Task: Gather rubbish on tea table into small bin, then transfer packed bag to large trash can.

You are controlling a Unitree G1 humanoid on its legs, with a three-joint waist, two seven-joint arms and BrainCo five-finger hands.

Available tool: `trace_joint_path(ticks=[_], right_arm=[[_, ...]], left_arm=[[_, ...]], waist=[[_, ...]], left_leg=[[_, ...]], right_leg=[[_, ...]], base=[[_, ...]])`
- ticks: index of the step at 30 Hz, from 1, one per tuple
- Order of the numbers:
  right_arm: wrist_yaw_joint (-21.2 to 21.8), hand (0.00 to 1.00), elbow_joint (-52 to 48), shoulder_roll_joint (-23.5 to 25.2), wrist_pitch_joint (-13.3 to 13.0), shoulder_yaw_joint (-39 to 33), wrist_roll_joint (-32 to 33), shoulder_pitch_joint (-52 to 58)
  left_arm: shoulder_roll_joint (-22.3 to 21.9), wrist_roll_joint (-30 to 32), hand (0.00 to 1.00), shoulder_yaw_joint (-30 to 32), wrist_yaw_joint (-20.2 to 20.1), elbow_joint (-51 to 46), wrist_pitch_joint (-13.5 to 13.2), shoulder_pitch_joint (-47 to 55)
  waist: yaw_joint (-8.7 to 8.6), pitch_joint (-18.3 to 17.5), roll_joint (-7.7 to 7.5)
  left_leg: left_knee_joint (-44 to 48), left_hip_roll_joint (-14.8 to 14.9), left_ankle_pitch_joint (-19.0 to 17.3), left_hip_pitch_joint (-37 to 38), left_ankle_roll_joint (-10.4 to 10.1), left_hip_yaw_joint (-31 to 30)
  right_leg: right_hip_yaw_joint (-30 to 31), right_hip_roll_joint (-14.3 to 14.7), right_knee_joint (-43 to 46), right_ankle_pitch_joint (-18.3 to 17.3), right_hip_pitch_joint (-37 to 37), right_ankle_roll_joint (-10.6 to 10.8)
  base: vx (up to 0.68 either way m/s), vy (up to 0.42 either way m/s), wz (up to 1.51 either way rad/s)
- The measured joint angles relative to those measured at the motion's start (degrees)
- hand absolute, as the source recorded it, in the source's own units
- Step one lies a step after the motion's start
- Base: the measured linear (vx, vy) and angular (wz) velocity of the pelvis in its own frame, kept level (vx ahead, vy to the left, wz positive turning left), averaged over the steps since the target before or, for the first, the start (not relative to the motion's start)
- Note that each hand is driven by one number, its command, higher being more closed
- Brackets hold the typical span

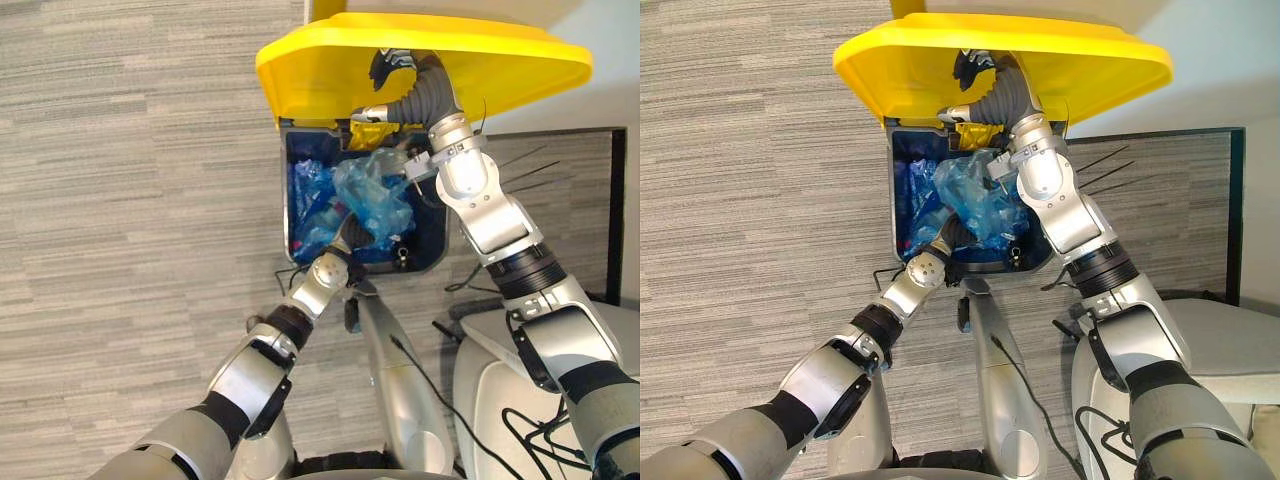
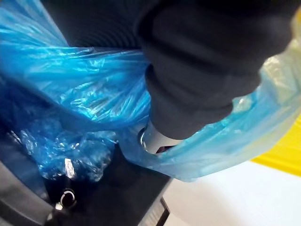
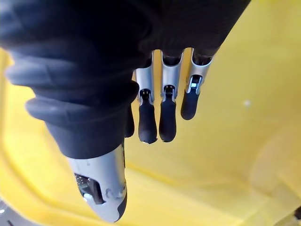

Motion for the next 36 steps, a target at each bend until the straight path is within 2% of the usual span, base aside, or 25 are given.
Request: trace_joint_path(ticks=[6,10,12,17,19,21,23,24,25,26,27,28,29,30,31,32,33,34,35,36], right_arm=[[0.1,0.0,-1.9,0.6,-0.5,0.0,-0.1,3.9],[0.3,0.0,-2.6,0.6,-0.5,-0.2,-0.5,11.7],[1.4,0.0,-2.4,0.6,-0.6,-0.8,-2.2,17.3],[3.9,0.0,0.5,0.3,-0.6,-4.4,-3.6,28.0],[4.2,0.0,0.6,0.3,-0.7,-7.0,-4.2,32.9],[5.1,0.0,1.2,0.6,-1.7,-8.6,-4.5,37.4],[6.8,0.0,2.1,1.0,-2.2,-9.9,-4.5,44.6],[7.5,0.0,2.5,1.4,-2.2,-10.2,-4.6,46.1],[8.7,0.0,3.2,2.4,-2.2,-10.3,-4.6,49.0],[10.0,0.0,4.5,3.7,-2.3,-10.4,-4.8,51.8],[10.9,0.0,5.3,4.9,-2.3,-11.3,-5.1,54.6],[12.0,0.0,7.4,7.5,-2.5,-13.8,-6.1,59.4],[12.3,0.0,7.9,8.1,-2.5,-14.4,-6.3,60.3],[12.7,0.0,10.0,9.9,-2.5,-16.4,-6.6,63.1],[12.7,0.0,10.6,10.7,-2.5,-17.3,-6.7,64.4],[12.6,0.0,10.9,11.6,-2.5,-18.6,-6.7,66.7],[12.6,0.0,11.0,11.9,-2.5,-19.4,-6.7,67.9],[12.5,0.0,11.1,11.9,-2.5,-20.1,-6.7,69.0],[12.5,0.0,11.3,11.9,-2.5,-20.9,-6.7,70.2],[12.5,0.0,12.7,11.7,-2.8,-21.5,-6.7,70.0]], left_arm=[[0.0,7.7,0.0,0.6,0.3,-1.6,1.7,0.0],[1.3,9.4,0.0,0.4,0.3,-3.4,1.9,1.6],[4.3,10.0,0.0,-1.6,0.1,-4.0,1.7,4.0],[12.7,11.0,0.0,-2.6,-0.2,-5.2,0.6,13.0],[15.2,10.8,0.0,-1.3,-0.2,-7.5,-0.3,18.3],[16.9,8.5,0.0,1.4,-0.3,-10.0,-1.5,24.3],[17.8,4.3,0.0,5.9,-1.5,-12.8,-2.3,33.3],[17.9,2.9,0.0,6.8,-2.0,-14.1,-2.5,35.9],[17.3,0.8,0.0,8.9,-2.9,-15.6,-2.9,40.6],[17.3,-0.9,0.0,11.1,-3.8,-15.9,-3.0,44.6],[17.2,-2.1,0.0,12.5,-4.4,-15.9,-3.0,47.0],[16.8,-4.3,0.0,15.0,-5.3,-16.1,-3.0,50.5],[16.7,-4.7,0.0,15.6,-5.3,-16.2,-3.0,51.1],[16.1,-6.0,0.0,17.8,-5.6,-16.9,-3.0,53.7],[15.9,-6.7,0.0,18.7,-5.8,-17.6,-3.1,54.8],[15.8,-7.5,0.0,19.8,-6.3,-18.9,-3.1,56.6],[15.3,-8.2,0.0,20.6,-6.4,-19.3,-3.0,57.5],[13.9,-8.4,0.0,21.0,-6.5,-19.3,-3.0,57.9],[12.0,-9.1,0.0,21.1,-6.8,-19.4,-3.2,58.4],[10.6,-9.5,0.0,21.0,-7.1,-19.4,-3.3,58.7]], waist=[[0.11,-0.1,-0.12],[-0.03,-0.5,-0.28],[0.28,-3.2,-1.1],[0.8,-3.3,-1.11],[1.32,-3.3,-1.06],[1.65,-3.8,-1.47],[3.17,-6.2,-2.09],[3.29,-6.3,-2.13],[3.46,-6.6,-1.82],[3.37,-7.3,-0.82],[3.09,-7.9,-0.24],[3.04,-9.6,-0.25],[3.05,-10.0,-0.18],[3.05,-11.7,-0.57],[3.11,-12.4,-0.87],[3.39,-13.2,-1.49],[3.24,-13.5,-1.29],[3.09,-14.6,-0.42],[3.7,-16.9,0.0],[3.81,-18.1,0.9]], left_leg=[[-2.1,-0.3,0.3,3.0,-0.4,2.4],[-4.7,-0.6,1.9,8.1,-0.5,2.5],[-6.7,-1.7,3.3,9.4,-0.7,1.7],[-6.0,-3.0,3.7,15.7,-0.6,0.0],[-5.0,-3.9,3.2,18.3,0.4,0.0],[-4.4,-5.6,3.1,19.8,1.8,0.5],[-4.7,-8.4,4.6,20.3,4.7,4.0],[-5.1,-8.5,5.1,20.7,5.5,5.1],[-6.6,-7.9,6.4,21.2,7.1,7.1],[-7.9,-7.0,7.5,21.3,7.4,8.1],[-9.7,-6.5,8.9,21.8,7.3,8.3],[-14.0,-6.3,11.5,23.0,6.9,8.3],[-14.7,-6.2,11.7,23.2,7.0,8.2],[-17.3,-6.2,13.2,23.3,6.4,8.0],[-18.0,-6.2,13.7,23.2,5.9,7.8],[-19.1,-6.3,14.7,22.9,4.8,7.7],[-20.7,-6.2,16.0,22.8,4.2,7.2],[-23.1,-6.2,17.7,22.8,3.6,7.1],[-26.8,-6.1,19.9,23.1,3.3,7.0],[-29.1,-5.3,21.6,23.3,2.7,7.0]], right_leg=[[1.2,-0.9,0.8,-0.3,0.9,0.1],[0.2,-2.2,0.8,-1.2,5.9,0.8],[-0.4,-3.5,0.6,-1.4,7.2,0.9],[-2.0,-4.9,0.4,-1.8,15.7,1.6],[-1.8,-5.7,-0.2,-1.4,19.1,2.1],[-0.5,-6.5,-2.7,0.7,21.5,3.6],[1.4,-8.1,-9.2,4.7,22.9,5.7],[0.9,-8.8,-10.8,4.7,23.6,6.3],[-0.1,-10.0,-8.4,1.9,22.4,8.0],[-0.1,-10.0,1.9,1.2,19.6,3.6],[-0.2,-9.8,9.7,-0.1,19.0,2.4],[-0.1,-10.1,20.1,-2.9,20.3,1.3],[-0.1,-10.1,21.5,-3.5,20.9,1.1],[0.1,-11.0,25.4,-5.7,23.8,1.1],[0.7,-11.3,25.6,-5.9,25.8,1.3],[1.2,-11.1,20.8,-9.9,29.4,4.3],[1.1,-10.2,17.1,-11.5,30.9,5.6],[0.9,-9.1,12.4,-12.2,32.4,5.8],[0.4,-7.8,5.4,-13.0,34.0,4.8],[-0.2,-6.4,0.3,-12.3,35.2,3.0]], base=[[0.05,0.036,-0.03],[0.01,0.029,0.28],[0.0,0.005,0.34],[-0.05,0.052,0.25],[-0.12,0.103,0.11],[-0.17,0.159,-0.13],[-0.18,0.178,-0.4],[-0.21,0.146,-0.51],[-0.28,0.119,-0.61],[-0.3,0.11,-0.58],[-0.24,0.071,-0.33],[-0.14,0.009,-0.08],[-0.09,-0.089,-0.03],[-0.05,-0.122,-0.02],[-0.04,-0.199,-0.09],[-0.04,-0.188,-0.07],[-0.06,-0.232,-0.02],[-0.02,-0.192,-0.16],[0.0,-0.21,-0.34],[0.03,-0.127,-0.38]])
